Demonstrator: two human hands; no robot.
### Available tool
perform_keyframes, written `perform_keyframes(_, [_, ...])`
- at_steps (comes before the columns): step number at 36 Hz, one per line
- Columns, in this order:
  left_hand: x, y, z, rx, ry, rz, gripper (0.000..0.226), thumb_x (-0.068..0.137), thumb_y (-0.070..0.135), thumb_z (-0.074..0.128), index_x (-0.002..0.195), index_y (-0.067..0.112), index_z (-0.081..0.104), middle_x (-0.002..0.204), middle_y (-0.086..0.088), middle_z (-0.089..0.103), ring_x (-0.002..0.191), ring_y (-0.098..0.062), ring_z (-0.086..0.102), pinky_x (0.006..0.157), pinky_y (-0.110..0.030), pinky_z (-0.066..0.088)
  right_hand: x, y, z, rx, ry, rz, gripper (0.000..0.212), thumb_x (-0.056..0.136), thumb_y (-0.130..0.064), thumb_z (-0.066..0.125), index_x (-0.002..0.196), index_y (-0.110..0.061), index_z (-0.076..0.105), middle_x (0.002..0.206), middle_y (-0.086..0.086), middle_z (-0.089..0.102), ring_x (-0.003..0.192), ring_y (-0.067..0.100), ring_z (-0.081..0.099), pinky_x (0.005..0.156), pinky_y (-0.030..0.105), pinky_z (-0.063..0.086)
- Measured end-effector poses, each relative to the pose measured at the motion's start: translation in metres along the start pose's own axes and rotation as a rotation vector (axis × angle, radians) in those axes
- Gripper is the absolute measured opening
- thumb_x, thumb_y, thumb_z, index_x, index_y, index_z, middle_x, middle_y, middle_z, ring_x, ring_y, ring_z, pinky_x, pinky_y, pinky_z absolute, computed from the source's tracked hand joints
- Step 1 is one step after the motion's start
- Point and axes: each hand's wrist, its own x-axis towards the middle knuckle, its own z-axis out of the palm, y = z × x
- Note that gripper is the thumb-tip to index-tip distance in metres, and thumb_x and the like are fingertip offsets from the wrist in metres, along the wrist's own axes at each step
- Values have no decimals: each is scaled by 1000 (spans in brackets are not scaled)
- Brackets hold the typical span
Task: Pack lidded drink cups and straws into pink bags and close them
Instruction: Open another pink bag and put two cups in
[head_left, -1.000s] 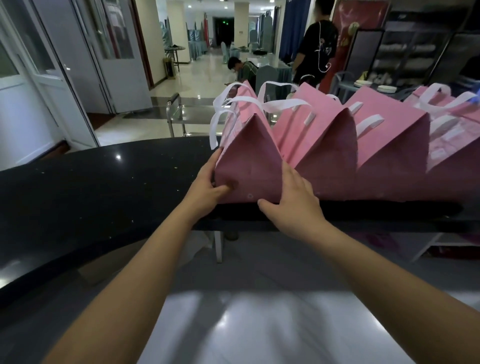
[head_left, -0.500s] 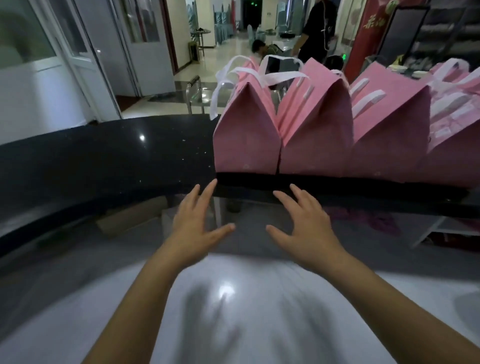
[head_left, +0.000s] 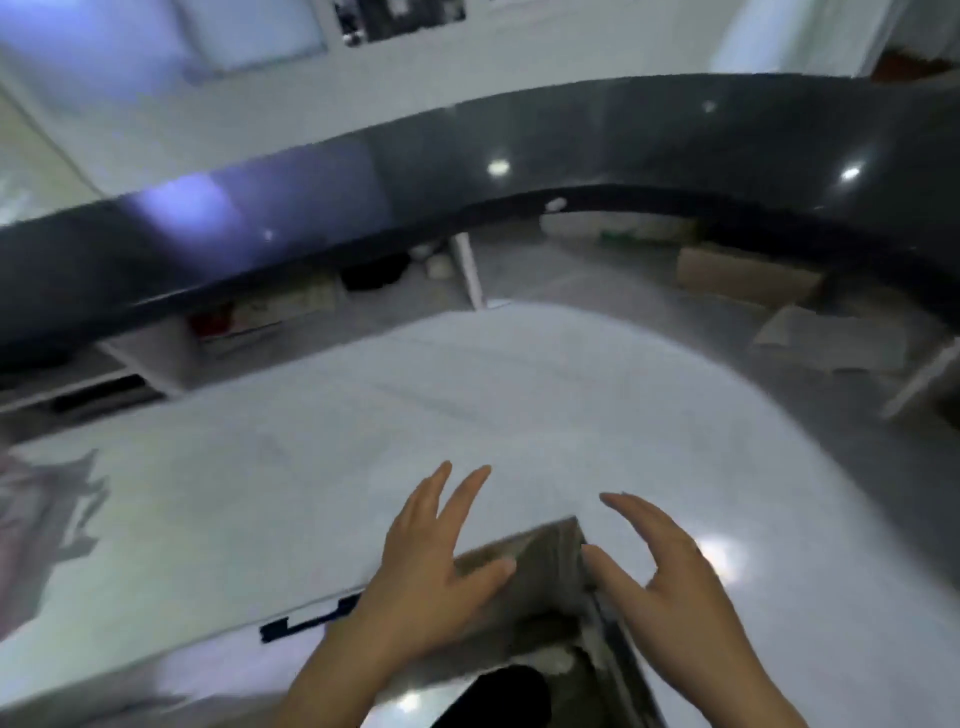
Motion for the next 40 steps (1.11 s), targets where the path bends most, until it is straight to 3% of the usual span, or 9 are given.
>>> perform_keyframes(9, [-155,-90,-71,-88,375,-363,75,87,61,64,134,77,8,155,35,-4,149,1,-2,123,-45,17,-20,-73,103,30,-358,-320,43,89,-47,65,129,-48,51,136,-28,46,125,-7,39,99,19,32])
perform_keyframes(14, [-203,-141,-119,-133,607,-509,79,86,50,71,144,62,19,165,14,7,151,-10,7,122,-43,19,-34,-112,149,-13,-449,-416,40,89,-46,66,126,-52,51,136,-31,45,114,-31,32,84,-7,29])
perform_keyframes(19, [-229,-211,-177,-149,775,-541,72,87,48,71,143,59,26,165,10,13,150,-14,12,119,-48,23,-39,-166,202,-169,-486,-510,42,88,-54,61,124,-61,42,138,-37,37,125,-10,36,103,18,33])
perform_keyframes(23, [-243,-281,-249,-58,904,-568,66,92,38,68,150,35,37,161,-3,28,148,-25,23,116,-54,29,-35,-227,265,-260,-464,-594,50,88,-61,56,135,-58,38,134,-42,32,101,-14,43,90,16,38])
perform_keyframes(27, [-255,-351,-336,-7,1002,-516,52,93,30,66,142,29,50,148,-4,46,136,-27,40,112,-48,35,-37,-300,350,-223,-484,-646,52,89,-59,57,138,-54,40,130,-40,34,115,-11,42,89,15,33])
perform_keyframes(31, [-242,-411,-413,81,925,-562,54,87,26,69,139,23,56,142,-11,53,129,-30,49,107,-39,38,-43,-380,444,-158,-516,-730,54,92,-51,59,143,-48,39,135,-30,38,125,-3,41,84,3,28])
perform_keyframes(35, [-211,-452,-453,85,666,-638,69,80,28,74,144,27,48,140,-12,55,119,-32,57,98,-40,49,-51,-442,519,-211,-553,-748,65,92,-56,54,149,-51,24,161,-6,26,145,25,32,110,45,41])
perform_keyframes(38, [-193,-475,-459,115,542,-604,75,77,23,76,146,23,45,137,-11,61,115,-33,61,95,-43,52,-48,-470,557,-393,-569,-748,68,90,-69,44,148,-58,11,166,3,14,150,35,18,113,54,31])
perform_keyframes(40, [-186,-488,-459,152,533,-580,69,77,21,76,141,23,52,133,-10,64,112,-32,63,92,-44,54,-41,-479,576,-484,-545,-689,65,91,-73,37,149,-53,17,165,5,18,147,39,24,109,54,34])
